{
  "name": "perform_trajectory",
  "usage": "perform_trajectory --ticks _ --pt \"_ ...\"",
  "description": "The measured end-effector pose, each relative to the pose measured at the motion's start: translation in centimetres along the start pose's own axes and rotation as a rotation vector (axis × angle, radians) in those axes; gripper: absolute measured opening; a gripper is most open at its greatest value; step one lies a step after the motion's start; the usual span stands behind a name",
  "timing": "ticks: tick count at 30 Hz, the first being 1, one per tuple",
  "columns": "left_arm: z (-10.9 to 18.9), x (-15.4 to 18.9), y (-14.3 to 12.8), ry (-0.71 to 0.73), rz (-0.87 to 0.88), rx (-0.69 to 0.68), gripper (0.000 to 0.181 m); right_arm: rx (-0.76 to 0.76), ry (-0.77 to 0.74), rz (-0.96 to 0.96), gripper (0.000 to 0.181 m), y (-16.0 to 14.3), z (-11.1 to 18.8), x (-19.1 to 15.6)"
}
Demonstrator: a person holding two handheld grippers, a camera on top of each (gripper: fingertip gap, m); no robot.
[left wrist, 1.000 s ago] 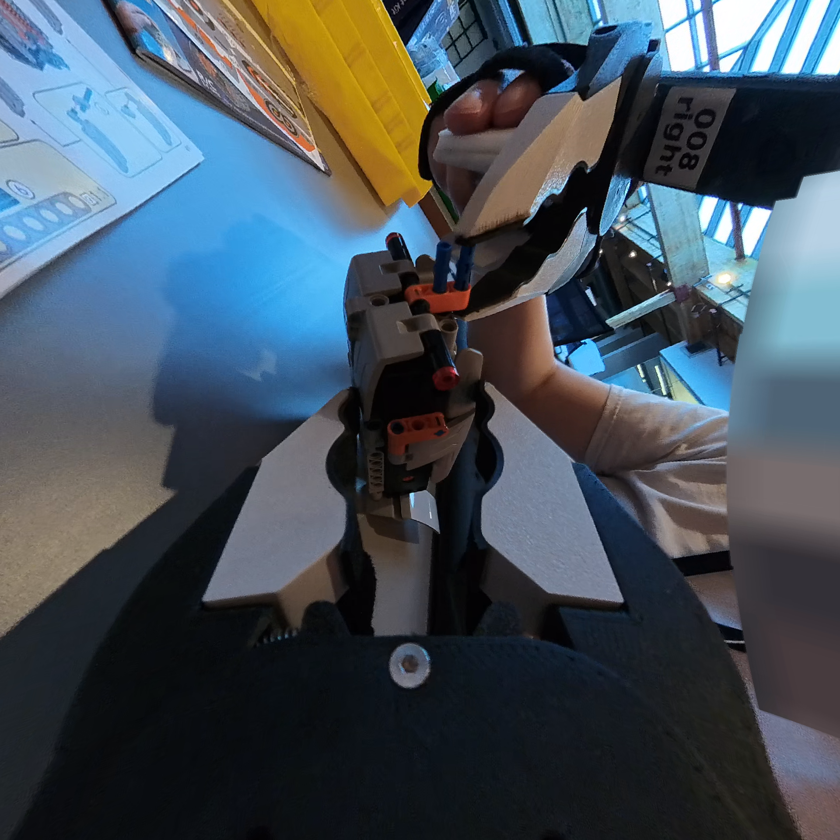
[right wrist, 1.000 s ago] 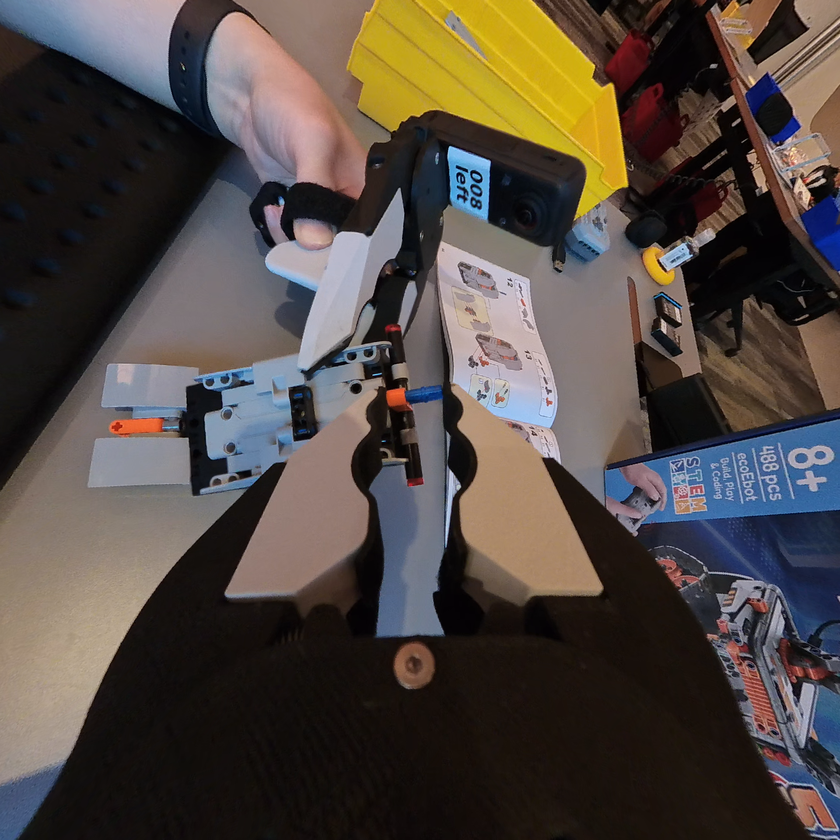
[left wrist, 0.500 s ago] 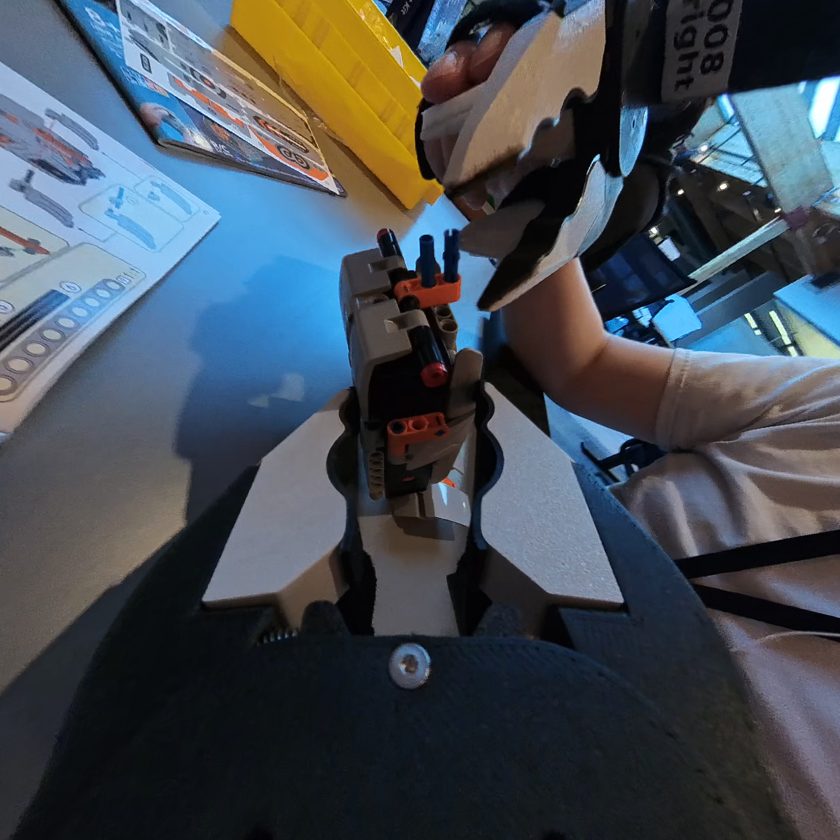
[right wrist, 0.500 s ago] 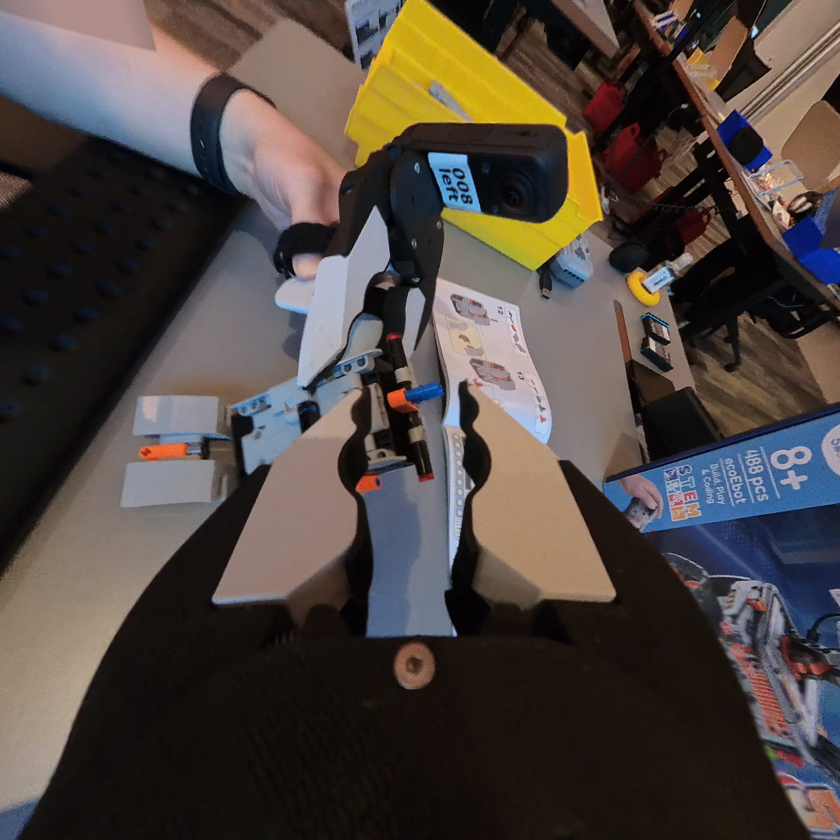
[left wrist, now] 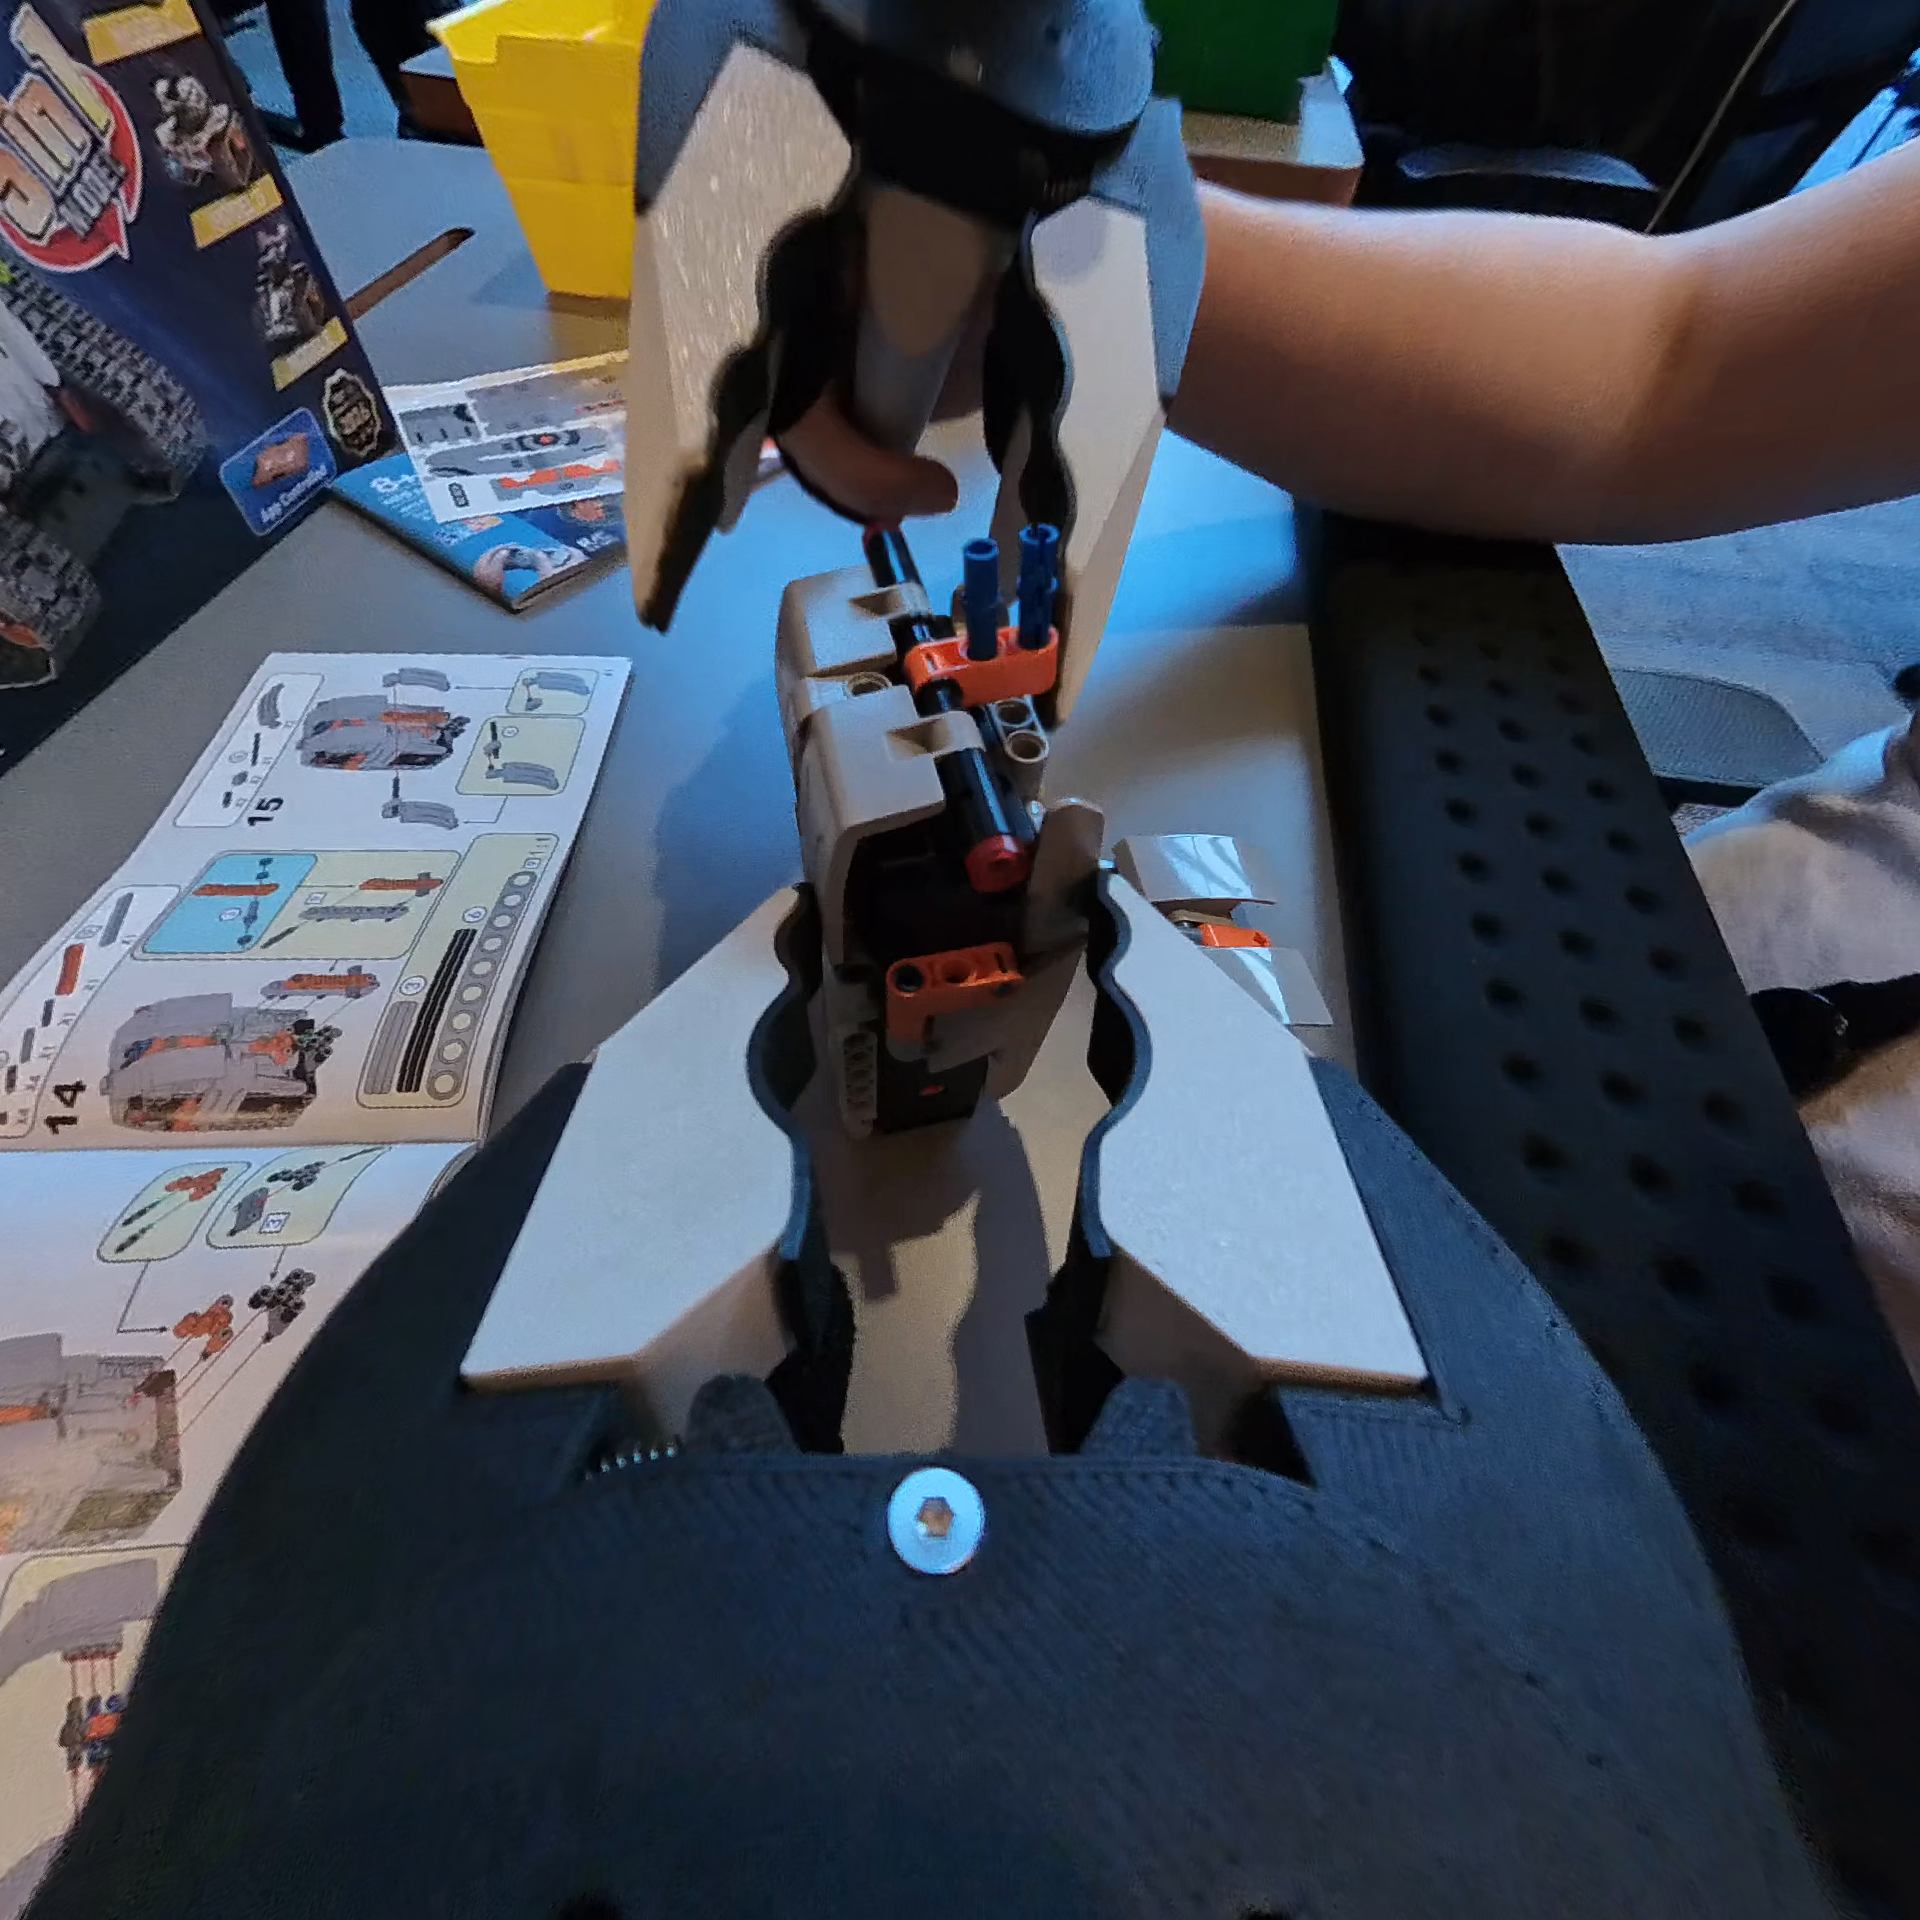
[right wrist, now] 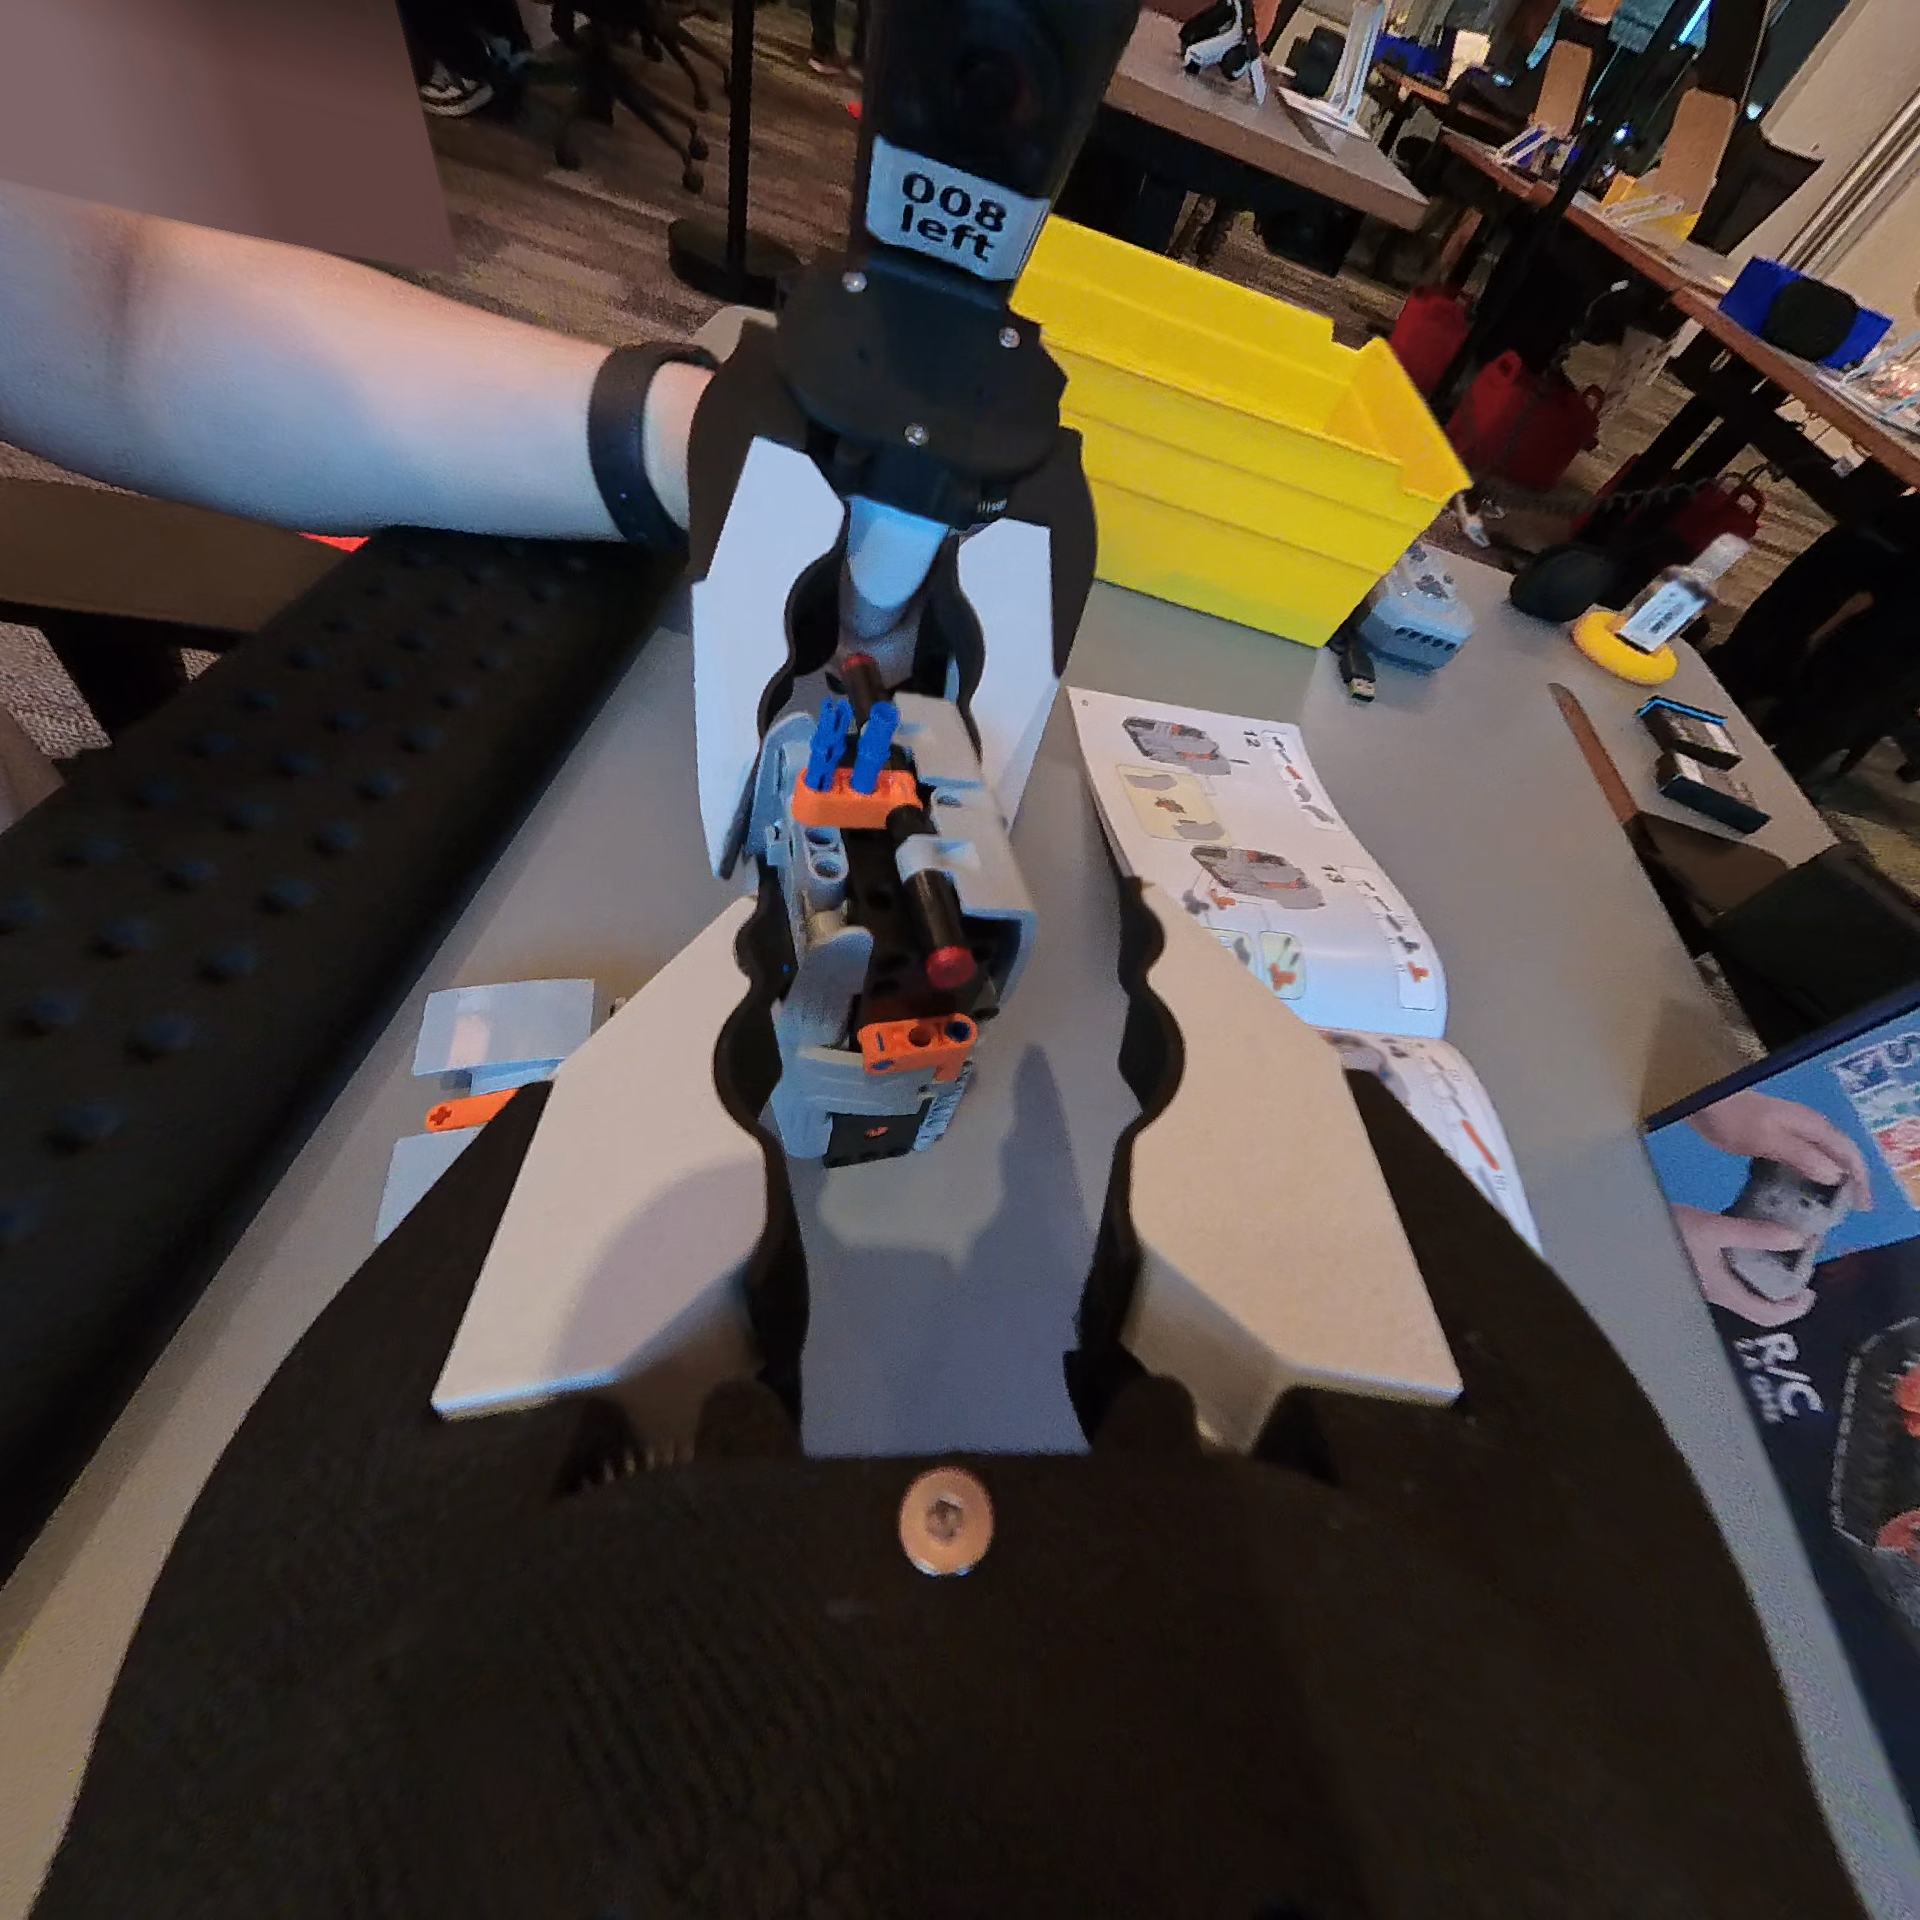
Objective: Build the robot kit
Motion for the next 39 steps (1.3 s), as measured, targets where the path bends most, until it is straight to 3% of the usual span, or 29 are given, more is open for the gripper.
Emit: perform_trajectory --ticks 8,13,24,36,39 --pt "1.3 -0.4 0.4 0.055 -0.016 0.065 0.048 0.072 -0.011 -0.039 0.049 -0.8 -1.5 -0.3" --pt "2.5 0.3 2.7 0.092 0.008 0.226 0.053 0.077 -0.105 0.013 0.049 -0.7 -1.6 -0.6" --pt "1.4 0.0 1.3 0.163 -0.048 0.102 0.052 0.082 -0.166 0.023 0.048 -0.3 -1.5 -1.4" --pt "1.6 -0.5 1.1 0.182 -0.056 0.124 0.046 0.08 -0.233 0.034 0.045 -0.4 -1.8 -1.0" --pt "1.8 -0.4 1.3 0.168 -0.027 0.143 0.053 0.067 -0.268 0.074 0.067 -0.3 -1.4 -1.1"
Point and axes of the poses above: each gripper's, where its closed fingertips meet, z back along the fingers, y out of its top, x = y × z across the jaws, the point moved 4 cm from there along z, back along the fingers, and after that the axes turned 7 degrees about x, right-handed, at the moved point
